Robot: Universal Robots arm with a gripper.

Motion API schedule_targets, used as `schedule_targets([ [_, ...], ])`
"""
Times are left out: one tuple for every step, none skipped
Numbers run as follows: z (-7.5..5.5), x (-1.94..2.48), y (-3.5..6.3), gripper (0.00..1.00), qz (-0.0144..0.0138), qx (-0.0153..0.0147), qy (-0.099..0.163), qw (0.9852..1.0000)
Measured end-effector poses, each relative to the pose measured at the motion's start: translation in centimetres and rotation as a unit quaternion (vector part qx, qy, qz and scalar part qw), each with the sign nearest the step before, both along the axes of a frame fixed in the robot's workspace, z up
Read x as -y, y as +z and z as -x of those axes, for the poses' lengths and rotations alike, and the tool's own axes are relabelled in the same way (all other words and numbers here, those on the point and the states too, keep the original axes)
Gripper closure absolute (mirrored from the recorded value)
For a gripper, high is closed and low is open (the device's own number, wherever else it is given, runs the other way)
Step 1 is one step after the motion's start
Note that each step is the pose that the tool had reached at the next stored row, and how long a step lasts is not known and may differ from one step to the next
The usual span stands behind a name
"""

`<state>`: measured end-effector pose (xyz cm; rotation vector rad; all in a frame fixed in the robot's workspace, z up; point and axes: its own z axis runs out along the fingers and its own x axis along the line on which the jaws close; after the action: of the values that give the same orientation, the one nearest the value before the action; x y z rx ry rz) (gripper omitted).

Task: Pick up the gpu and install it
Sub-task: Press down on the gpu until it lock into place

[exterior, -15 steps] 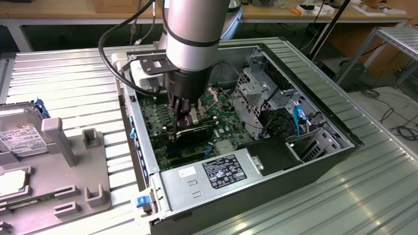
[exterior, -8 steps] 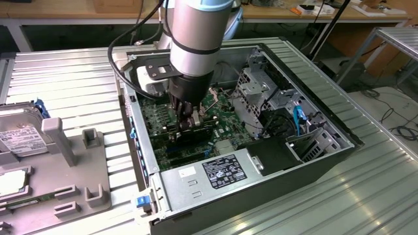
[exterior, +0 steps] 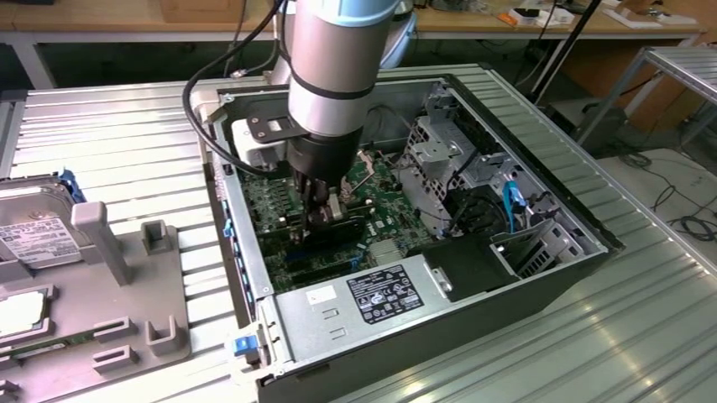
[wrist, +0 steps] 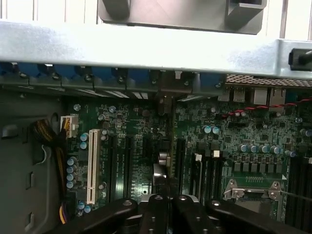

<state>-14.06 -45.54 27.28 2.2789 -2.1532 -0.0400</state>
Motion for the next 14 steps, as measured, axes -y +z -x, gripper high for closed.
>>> schedule_targets([
  [0.1,0.01,-0.04,0.89,0.0003,0.0000,0.000,1.0000],
  [0.1,0.01,-0.05,0.89,0.0002,0.0001,0.000,1.0000],
  [0.1,0.01,-0.06,0.89,0.0002,0.0002,0.000,1.0000],
  [0.1,0.01,-0.06,0.89,0.0002,0.0002,0.000,1.0000],
  [0.1,0.01,-0.06,0.89,0.0002,0.0002,0.000,1.0000],
  [0.1,0.01,-0.07,0.89,0.0002,0.0002,0.000,1.0000],
  [0.1,0.01,-0.21,0.89,0.0003,0.0003,0.000,1.0000],
  [0.2,0.02,-0.35,0.89,0.0007,0.0003,0.000,1.0000],
  [0.2,0.02,-0.39,0.89,0.0004,0.0004,0.000,1.0000],
  [0.2,0.01,-0.35,0.89,0.0001,0.0000,0.000,1.0000],
  [0.2,-0.02,0.04,0.89,-0.0012,-0.0025,0.000,1.0000],
  [0.2,0.01,1.15,0.89,0.0001,-0.0076,0.000,1.0000],
  [0.2,0.01,1.85,0.89,0.0001,-0.0108,0.000,0.9999],
  [0.2,0.01,2.67,0.89,0.0002,-0.0148,0.000,0.9999],
])
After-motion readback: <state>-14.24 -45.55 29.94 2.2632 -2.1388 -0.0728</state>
